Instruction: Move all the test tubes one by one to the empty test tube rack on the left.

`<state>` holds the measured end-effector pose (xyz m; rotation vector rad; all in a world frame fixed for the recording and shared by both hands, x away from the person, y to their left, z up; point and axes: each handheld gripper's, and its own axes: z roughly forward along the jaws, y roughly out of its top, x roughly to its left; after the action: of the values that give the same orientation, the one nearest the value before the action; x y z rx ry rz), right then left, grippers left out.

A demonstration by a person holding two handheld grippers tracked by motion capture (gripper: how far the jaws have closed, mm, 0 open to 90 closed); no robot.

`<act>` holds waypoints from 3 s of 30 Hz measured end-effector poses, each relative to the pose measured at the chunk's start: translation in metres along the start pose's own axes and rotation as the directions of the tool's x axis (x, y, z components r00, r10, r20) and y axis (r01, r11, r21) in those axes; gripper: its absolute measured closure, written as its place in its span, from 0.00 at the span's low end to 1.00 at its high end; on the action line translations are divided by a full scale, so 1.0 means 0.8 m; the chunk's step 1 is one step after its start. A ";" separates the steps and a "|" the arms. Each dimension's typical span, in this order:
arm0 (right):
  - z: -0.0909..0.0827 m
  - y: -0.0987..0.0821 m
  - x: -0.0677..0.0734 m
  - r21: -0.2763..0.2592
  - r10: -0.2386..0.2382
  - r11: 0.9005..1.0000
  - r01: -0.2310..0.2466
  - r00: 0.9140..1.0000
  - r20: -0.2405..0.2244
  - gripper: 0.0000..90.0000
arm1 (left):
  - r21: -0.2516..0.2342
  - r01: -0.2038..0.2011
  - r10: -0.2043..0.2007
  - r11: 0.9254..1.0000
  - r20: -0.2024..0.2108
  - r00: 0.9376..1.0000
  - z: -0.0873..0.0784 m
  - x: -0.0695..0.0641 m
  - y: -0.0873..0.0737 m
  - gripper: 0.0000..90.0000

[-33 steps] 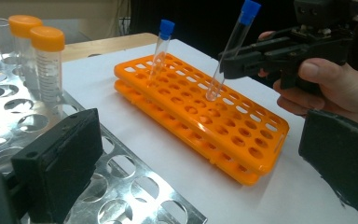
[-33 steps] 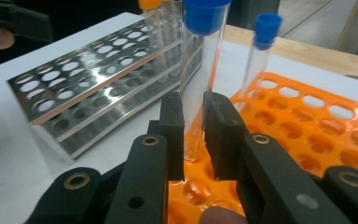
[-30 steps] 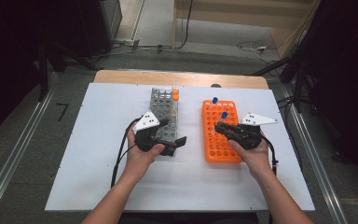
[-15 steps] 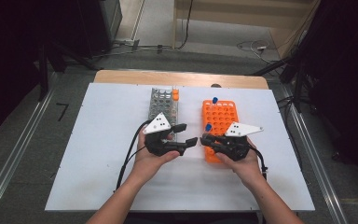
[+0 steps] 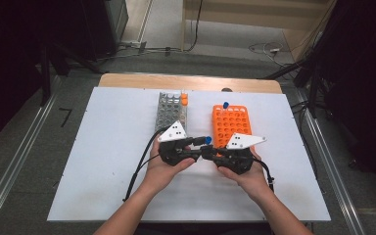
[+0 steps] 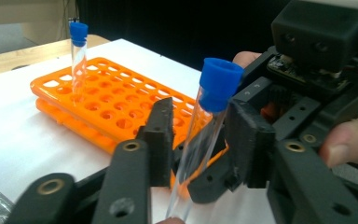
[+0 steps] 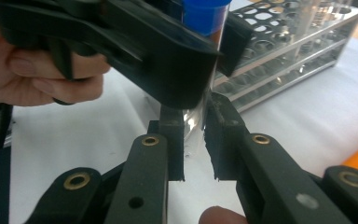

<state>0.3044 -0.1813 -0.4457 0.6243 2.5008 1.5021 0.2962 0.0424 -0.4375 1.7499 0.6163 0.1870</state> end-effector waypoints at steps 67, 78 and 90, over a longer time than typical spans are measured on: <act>-0.068 -0.057 -0.067 -0.052 0.149 0.988 -0.147 0.987 0.054 0.00 | -0.077 0.002 -0.033 0.997 -0.402 0.915 0.000 0.132 0.036 0.86; -0.066 -0.058 -0.068 -0.051 0.155 0.987 -0.152 0.986 0.063 0.00 | -0.003 0.020 -0.020 1.000 -0.407 0.913 0.002 0.130 0.034 0.77; -0.067 -0.057 -0.075 -0.065 0.172 0.984 -0.167 0.982 0.077 0.00 | -0.019 0.104 -0.104 0.994 -0.349 0.931 -0.007 0.125 0.033 0.27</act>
<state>0.3283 -0.2688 -0.4639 0.8910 2.3856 1.5647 0.3863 0.0928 -0.4305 1.6908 0.9649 0.4313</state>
